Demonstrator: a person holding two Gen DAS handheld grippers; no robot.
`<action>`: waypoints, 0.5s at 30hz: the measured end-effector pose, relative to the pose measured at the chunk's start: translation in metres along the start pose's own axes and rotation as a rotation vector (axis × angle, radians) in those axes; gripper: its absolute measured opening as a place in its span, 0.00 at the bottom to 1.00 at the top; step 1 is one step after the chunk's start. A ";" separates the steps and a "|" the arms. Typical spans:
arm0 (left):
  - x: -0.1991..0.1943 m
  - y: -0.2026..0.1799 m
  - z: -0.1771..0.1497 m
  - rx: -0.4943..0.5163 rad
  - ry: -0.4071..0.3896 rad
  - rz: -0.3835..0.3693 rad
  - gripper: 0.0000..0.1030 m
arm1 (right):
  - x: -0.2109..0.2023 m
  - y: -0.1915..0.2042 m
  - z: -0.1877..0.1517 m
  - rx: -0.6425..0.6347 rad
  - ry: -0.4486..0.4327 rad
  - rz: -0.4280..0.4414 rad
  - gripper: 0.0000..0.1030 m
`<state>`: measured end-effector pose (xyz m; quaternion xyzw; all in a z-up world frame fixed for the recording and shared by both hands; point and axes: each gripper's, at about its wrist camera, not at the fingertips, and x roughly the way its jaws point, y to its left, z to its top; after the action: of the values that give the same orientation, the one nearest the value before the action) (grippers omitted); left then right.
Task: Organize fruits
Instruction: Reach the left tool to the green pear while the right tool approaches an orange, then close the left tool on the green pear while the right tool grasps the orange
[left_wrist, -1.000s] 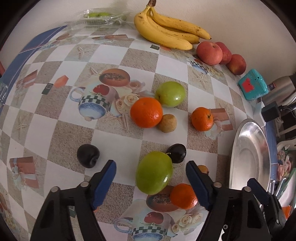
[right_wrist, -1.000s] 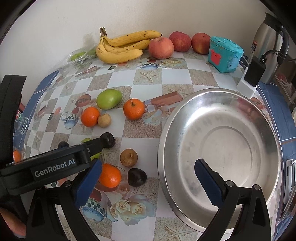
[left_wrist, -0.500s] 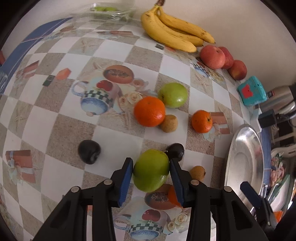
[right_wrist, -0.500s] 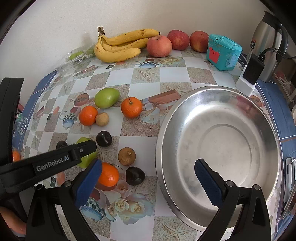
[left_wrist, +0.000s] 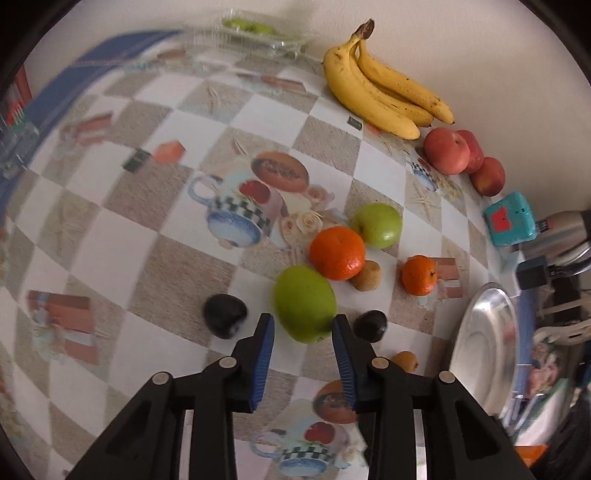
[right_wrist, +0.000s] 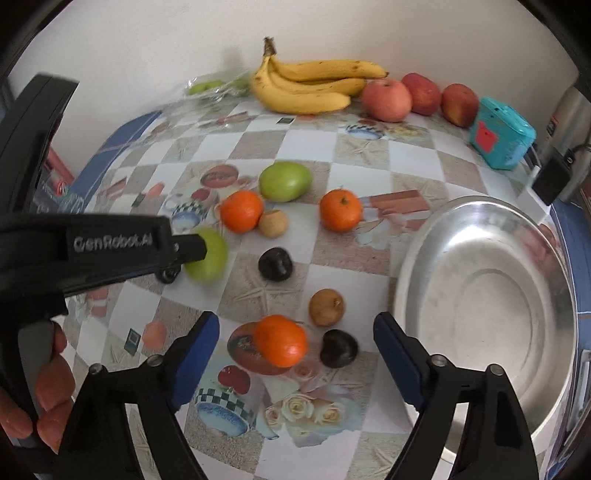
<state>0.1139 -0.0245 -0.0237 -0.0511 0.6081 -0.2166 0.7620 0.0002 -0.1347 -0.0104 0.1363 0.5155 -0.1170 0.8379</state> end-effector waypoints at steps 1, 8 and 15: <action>0.001 0.002 0.001 -0.008 0.001 -0.018 0.36 | 0.002 0.002 -0.001 -0.008 0.007 -0.002 0.76; 0.003 0.008 0.007 -0.031 -0.016 -0.025 0.55 | 0.012 0.014 -0.006 -0.081 0.035 -0.027 0.64; 0.018 0.006 0.011 -0.037 -0.005 -0.087 0.55 | 0.018 0.016 -0.011 -0.117 0.055 -0.030 0.44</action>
<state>0.1285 -0.0277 -0.0392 -0.0920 0.6073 -0.2383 0.7523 0.0046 -0.1173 -0.0292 0.0827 0.5460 -0.0953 0.8282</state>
